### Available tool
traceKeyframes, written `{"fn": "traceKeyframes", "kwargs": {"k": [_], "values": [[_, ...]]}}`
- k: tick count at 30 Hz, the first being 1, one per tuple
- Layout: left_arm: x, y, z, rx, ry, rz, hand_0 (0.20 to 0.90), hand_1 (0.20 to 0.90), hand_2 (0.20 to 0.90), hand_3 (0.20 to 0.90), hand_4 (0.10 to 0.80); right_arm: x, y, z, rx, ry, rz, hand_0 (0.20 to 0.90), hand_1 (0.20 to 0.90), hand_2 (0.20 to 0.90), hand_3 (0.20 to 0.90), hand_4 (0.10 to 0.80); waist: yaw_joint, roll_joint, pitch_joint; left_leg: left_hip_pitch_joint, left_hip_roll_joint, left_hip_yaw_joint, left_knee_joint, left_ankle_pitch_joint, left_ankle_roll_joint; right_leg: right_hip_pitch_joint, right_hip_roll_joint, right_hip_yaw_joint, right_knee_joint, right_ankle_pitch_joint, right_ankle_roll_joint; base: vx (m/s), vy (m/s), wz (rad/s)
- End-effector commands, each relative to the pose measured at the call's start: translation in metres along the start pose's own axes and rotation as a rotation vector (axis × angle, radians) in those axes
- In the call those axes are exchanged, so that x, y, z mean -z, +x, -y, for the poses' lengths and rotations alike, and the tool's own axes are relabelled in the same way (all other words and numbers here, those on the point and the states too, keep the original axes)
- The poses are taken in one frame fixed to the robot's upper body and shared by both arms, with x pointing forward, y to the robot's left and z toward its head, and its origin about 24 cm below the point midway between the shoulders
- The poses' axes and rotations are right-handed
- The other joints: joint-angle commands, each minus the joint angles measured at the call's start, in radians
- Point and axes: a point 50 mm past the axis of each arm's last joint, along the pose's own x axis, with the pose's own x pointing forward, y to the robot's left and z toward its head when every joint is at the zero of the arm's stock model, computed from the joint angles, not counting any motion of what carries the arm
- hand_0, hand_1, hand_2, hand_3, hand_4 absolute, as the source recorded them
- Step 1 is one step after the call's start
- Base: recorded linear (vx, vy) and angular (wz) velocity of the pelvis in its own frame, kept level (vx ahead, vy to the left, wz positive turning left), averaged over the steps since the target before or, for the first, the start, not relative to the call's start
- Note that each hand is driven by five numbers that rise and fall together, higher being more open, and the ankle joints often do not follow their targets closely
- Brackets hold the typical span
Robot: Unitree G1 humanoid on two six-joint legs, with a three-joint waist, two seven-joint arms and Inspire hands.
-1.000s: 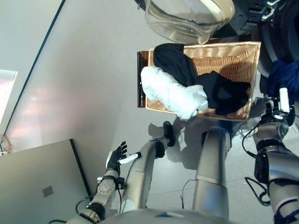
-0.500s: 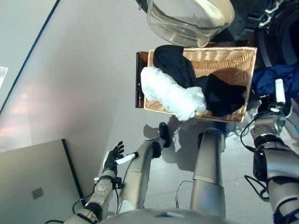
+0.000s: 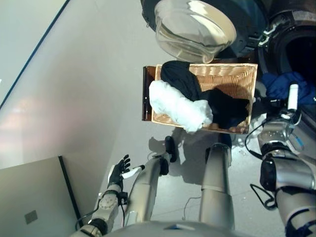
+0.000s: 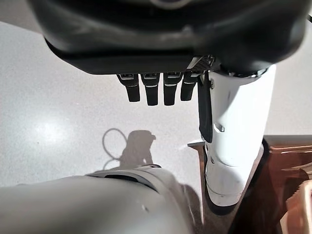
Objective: Pick up the clothes and place them into the washing machine
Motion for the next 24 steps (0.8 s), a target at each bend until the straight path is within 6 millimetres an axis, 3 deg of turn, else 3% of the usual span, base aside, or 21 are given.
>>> {"fn": "traceKeyframes", "kwargs": {"k": [1, 8, 16, 20, 24], "values": [[0.015, -0.01, -0.044, -0.162, 0.023, -0.053, 0.9, 0.9, 0.9, 0.9, 0.8, -0.057, 0.011, -0.035, -0.066, 0.009, 0.22, 0.2, 0.2, 0.2, 0.2, 0.3, 0.007, 0.02, -0.055, 0.022, -0.031, 0.006, -0.011, -0.061, 0.018, 0.112, 0.017, -0.038, -0.22, 0.079, -0.057, 0.106, -0.074, 0.11], [0.016, -0.01, -0.043, -0.173, 0.056, -0.052, 0.9, 0.9, 0.9, 0.9, 0.8, -0.107, 0.015, -0.033, 0.135, 0.105, 0.377, 0.2, 0.2, 0.2, 0.2, 0.3, 0.016, 0.022, -0.078, 0.161, -0.026, -0.057, -0.218, 0.03, -0.005, 0.224, 0.013, -0.096, -0.321, 0.079, -0.05, 0.105, -0.081, 0.17], [0.012, -0.009, -0.036, -0.172, 0.064, -0.028, 0.9, 0.9, 0.9, 0.9, 0.8, -0.164, 0.01, -0.032, 0.224, 0.269, 0.547, 0.2, 0.2, 0.2, 0.2, 0.3, 0.015, 0.037, -0.102, 0.245, -0.025, -0.088, -0.37, 0.112, -0.031, 0.269, -0.002, -0.141, -0.342, 0.07, -0.05, 0.062, -0.041, 0.2], [0.014, -0.01, -0.036, -0.182, 0.057, -0.034, 0.9, 0.9, 0.9, 0.9, 0.8, -0.169, 0.007, -0.026, 0.249, 0.374, 0.598, 0.2, 0.2, 0.2, 0.2, 0.3, 0.004, 0.05, -0.107, 0.278, -0.024, -0.109, -0.426, 0.137, -0.038, 0.287, -0.004, -0.16, -0.344, 0.059, -0.051, 0.048, -0.012, 0.09], [0.015, -0.01, -0.035, -0.203, 0.042, -0.042, 0.9, 0.9, 0.9, 0.9, 0.8, -0.155, 0.005, -0.026, 0.247, 0.369, 0.595, 0.2, 0.2, 0.2, 0.2, 0.3, -0.014, 0.048, -0.105, 0.288, -0.025, -0.107, -0.425, 0.132, -0.029, 0.303, -0.003, -0.159, -0.357, 0.066, -0.05, 0.013, 0.017, -0.06]]}}
